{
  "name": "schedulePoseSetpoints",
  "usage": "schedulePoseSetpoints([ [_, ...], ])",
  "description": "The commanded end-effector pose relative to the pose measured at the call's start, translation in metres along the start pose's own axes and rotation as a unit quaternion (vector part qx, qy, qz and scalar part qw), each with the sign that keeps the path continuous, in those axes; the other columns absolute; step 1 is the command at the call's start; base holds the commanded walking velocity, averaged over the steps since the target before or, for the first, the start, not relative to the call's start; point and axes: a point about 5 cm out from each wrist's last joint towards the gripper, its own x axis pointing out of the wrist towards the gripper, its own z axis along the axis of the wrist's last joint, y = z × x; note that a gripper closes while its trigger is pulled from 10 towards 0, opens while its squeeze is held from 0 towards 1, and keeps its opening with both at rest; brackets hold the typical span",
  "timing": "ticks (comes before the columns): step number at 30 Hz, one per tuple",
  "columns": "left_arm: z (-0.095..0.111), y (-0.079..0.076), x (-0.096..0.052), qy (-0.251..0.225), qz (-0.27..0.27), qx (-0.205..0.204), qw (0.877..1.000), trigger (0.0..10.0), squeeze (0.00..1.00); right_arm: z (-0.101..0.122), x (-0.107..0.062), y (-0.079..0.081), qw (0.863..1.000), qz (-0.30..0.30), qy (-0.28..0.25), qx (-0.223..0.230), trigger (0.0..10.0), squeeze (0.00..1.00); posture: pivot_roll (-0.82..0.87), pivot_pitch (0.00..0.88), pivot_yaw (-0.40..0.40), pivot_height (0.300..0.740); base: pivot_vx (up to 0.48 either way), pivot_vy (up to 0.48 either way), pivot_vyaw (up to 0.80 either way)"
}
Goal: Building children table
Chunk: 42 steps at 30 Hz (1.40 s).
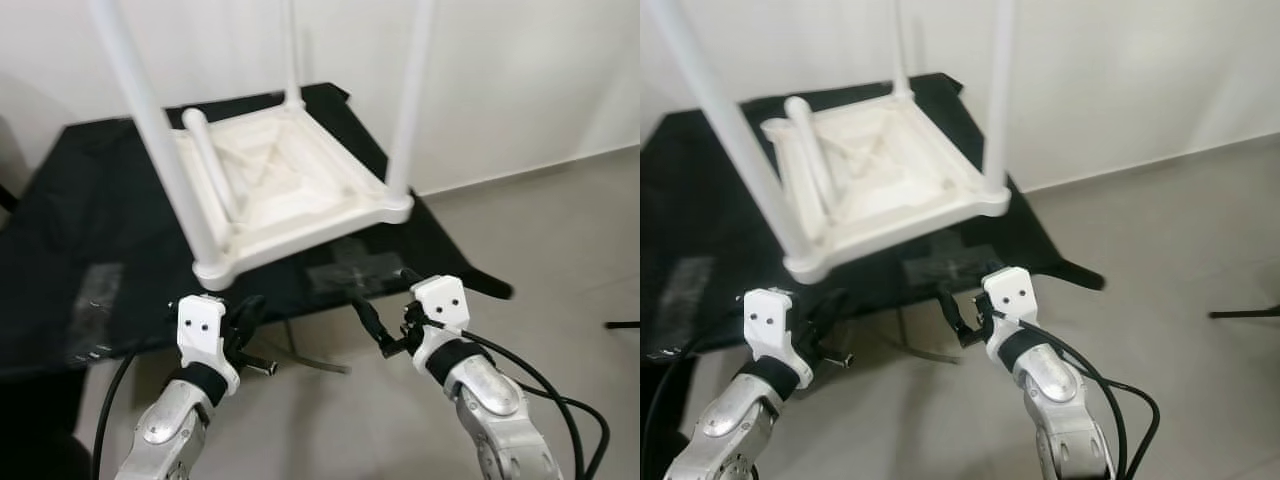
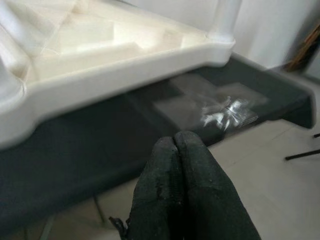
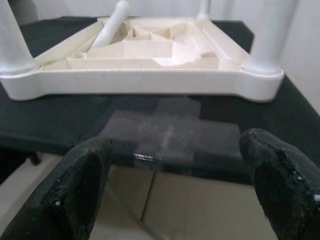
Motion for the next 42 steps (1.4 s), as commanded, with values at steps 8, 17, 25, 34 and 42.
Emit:
schedulePoseSetpoints([
  [8,-0.002,-0.002,0.007,0.003,-0.016,-0.013,1.000,10.0,0.00,-0.002,0.002,-0.004,1.000,-0.002,0.000,0.009,10.0,0.00,-0.04,0.146,0.028,0.740,0.000,-0.465,0.00],
  [17,-0.004,-0.004,0.012,0.004,-0.024,-0.023,0.999,10.0,0.00,-0.006,0.007,-0.013,1.000,-0.023,0.009,-0.005,10.0,0.00,-0.04,0.146,0.018,0.740,0.000,-0.465,0.00],
  [25,-0.005,-0.004,0.015,0.001,-0.021,-0.028,0.999,10.0,0.00,-0.008,0.010,-0.018,0.999,-0.026,0.016,-0.013,10.0,0.00,-0.05,0.145,0.009,0.740,0.000,-0.465,0.00],
  [34,-0.004,-0.005,0.017,0.000,-0.019,-0.027,0.999,10.0,0.00,-0.008,0.010,-0.020,0.999,-0.026,0.018,-0.014,10.0,0.00,-0.06,0.146,0.001,0.740,0.000,-0.462,0.00],
  [42,-0.006,-0.007,0.020,0.005,-0.027,-0.025,0.999,10.0,0.00,-0.011,0.013,-0.022,0.999,-0.024,0.025,-0.020,10.0,0.00,-0.07,0.147,0.007,0.740,0.000,-0.420,0.00],
])
